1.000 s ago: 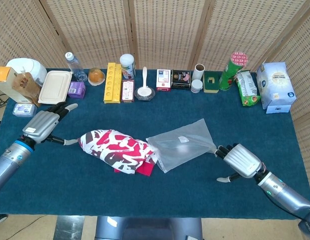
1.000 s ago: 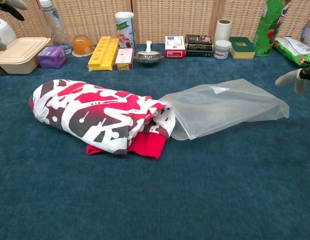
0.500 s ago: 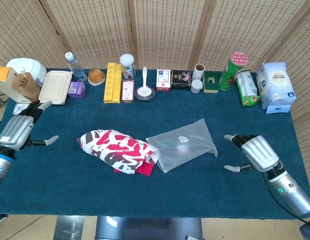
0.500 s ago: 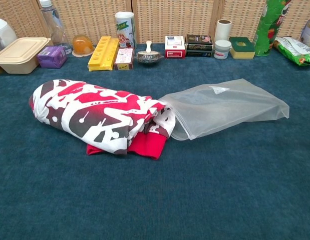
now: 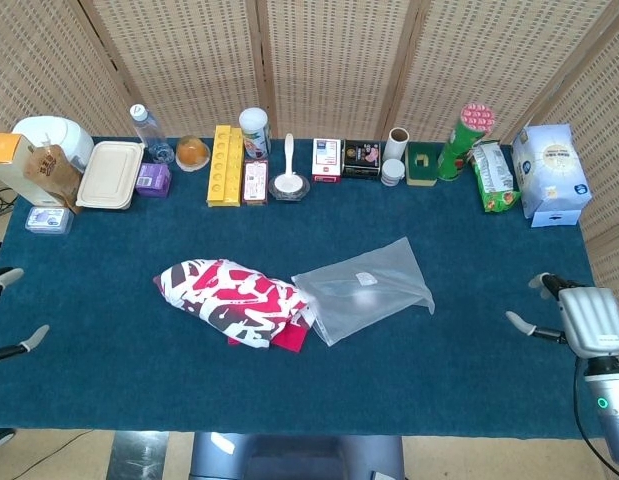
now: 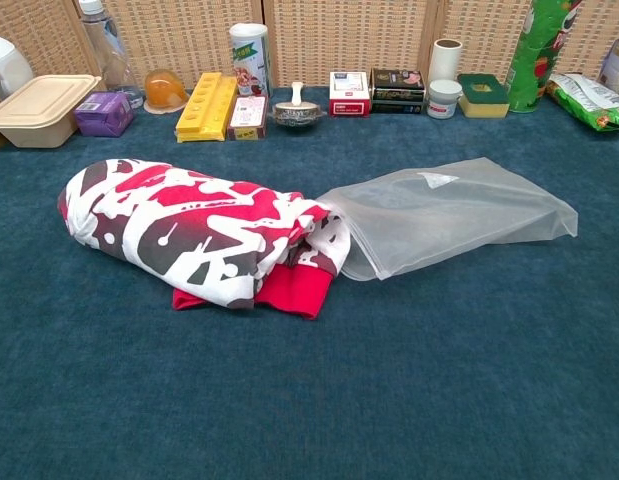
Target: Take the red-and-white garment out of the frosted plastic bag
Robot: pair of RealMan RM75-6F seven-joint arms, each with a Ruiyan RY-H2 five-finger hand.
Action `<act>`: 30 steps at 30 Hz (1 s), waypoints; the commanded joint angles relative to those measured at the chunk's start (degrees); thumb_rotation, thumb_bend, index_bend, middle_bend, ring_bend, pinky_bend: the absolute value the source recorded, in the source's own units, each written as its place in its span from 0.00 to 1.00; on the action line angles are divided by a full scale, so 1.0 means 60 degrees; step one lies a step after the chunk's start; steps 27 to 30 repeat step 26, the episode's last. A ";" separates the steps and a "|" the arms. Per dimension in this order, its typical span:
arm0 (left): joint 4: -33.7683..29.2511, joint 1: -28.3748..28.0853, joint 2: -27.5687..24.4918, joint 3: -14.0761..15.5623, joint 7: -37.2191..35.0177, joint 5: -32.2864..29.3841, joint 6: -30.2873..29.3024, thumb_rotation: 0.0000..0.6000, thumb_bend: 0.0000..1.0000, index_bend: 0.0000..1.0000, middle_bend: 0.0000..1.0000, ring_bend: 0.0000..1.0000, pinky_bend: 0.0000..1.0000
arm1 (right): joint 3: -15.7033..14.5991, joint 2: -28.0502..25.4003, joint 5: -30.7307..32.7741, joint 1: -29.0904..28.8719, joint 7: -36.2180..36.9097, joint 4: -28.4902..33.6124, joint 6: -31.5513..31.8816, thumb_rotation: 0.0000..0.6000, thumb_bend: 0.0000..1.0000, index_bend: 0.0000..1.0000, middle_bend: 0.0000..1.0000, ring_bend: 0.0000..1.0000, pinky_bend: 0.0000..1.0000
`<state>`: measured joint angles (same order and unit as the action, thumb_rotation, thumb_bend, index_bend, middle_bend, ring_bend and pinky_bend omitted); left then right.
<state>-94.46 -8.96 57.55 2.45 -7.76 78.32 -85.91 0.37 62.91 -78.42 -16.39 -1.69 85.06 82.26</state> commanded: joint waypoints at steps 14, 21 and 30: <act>-0.0249 0.1144 0.0281 0.0227 0.0244 0.0955 -0.1123 0.72 0.19 0.20 0.16 0.06 0.19 | 0.0102 0.0136 0.0067 0.1732 -0.0070 0.0299 0.1479 0.16 0.27 0.44 0.51 0.61 0.67; -0.0506 0.1195 0.0048 0.0056 0.0292 0.1173 -0.1160 0.73 0.19 0.20 0.16 0.06 0.19 | 0.0229 0.0169 -0.0284 0.1897 0.0220 0.0185 0.1594 0.17 0.27 0.46 0.51 0.61 0.67; -0.0542 0.1212 -0.0001 -0.0031 0.0274 0.1196 -0.1063 0.72 0.19 0.20 0.16 0.06 0.19 | 0.0351 0.0176 -0.0428 0.1956 0.0257 0.0221 0.1655 0.16 0.27 0.47 0.51 0.61 0.67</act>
